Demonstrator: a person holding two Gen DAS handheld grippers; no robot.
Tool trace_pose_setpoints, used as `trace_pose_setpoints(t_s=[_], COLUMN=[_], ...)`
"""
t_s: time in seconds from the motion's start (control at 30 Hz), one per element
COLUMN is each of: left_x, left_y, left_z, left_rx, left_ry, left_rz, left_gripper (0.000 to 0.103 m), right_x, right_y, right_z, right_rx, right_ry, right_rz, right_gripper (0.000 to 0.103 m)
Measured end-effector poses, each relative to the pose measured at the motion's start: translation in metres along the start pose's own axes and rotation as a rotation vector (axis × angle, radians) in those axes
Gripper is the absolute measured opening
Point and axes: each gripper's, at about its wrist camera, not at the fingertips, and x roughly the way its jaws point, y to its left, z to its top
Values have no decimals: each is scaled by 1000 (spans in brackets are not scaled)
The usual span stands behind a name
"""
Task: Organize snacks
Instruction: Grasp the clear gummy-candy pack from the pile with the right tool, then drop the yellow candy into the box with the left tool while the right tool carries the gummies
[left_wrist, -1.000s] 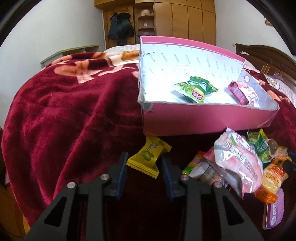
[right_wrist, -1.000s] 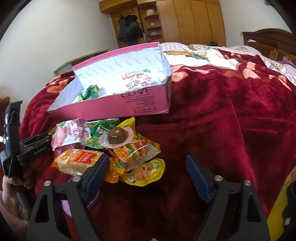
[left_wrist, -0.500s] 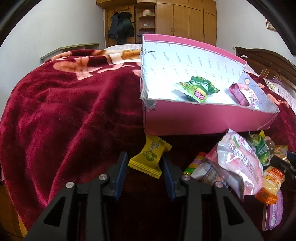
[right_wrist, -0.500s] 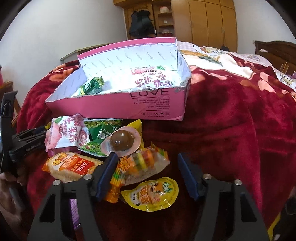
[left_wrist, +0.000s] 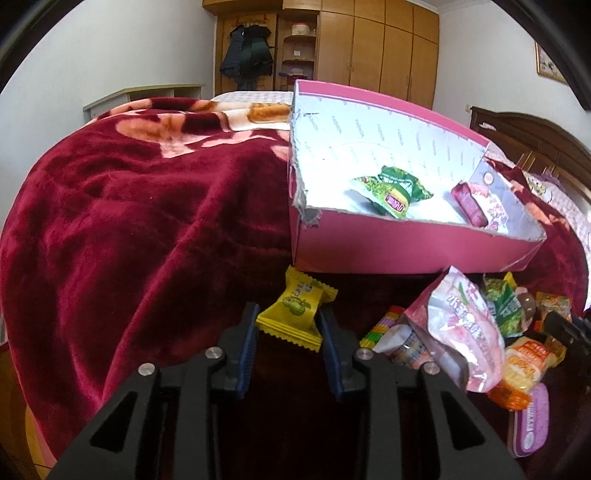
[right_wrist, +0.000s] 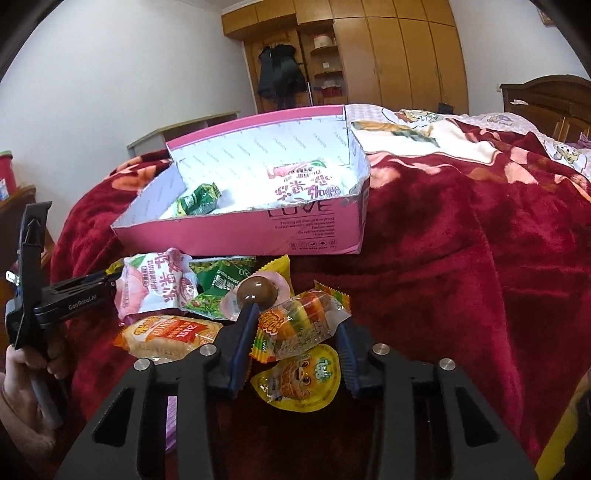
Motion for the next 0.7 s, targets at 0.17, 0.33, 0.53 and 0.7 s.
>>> trace_pose_setpoints(t_s=[0.17,0.33,0.53,0.7], left_x=[-12,-28,-46,-56], left_y=[2,-1,-6,-10], left_z=[0,2,7,12], left_rx=[-18,-16,-12,-10], left_ry=[-10,-35,-68,-84], left_rz=[-25,-35,-53,-58], left_gripper=[32,32,32,32], right_x=[-9,-19,-31,-39], right_y=[3,4,7,10], right_z=[0,-1,2,4], right_rx=[4,7,10,6], right_ry=[-18,-34,-63,-81], right_rz=[9,17,28,35], right_gripper=[41,41,41,41])
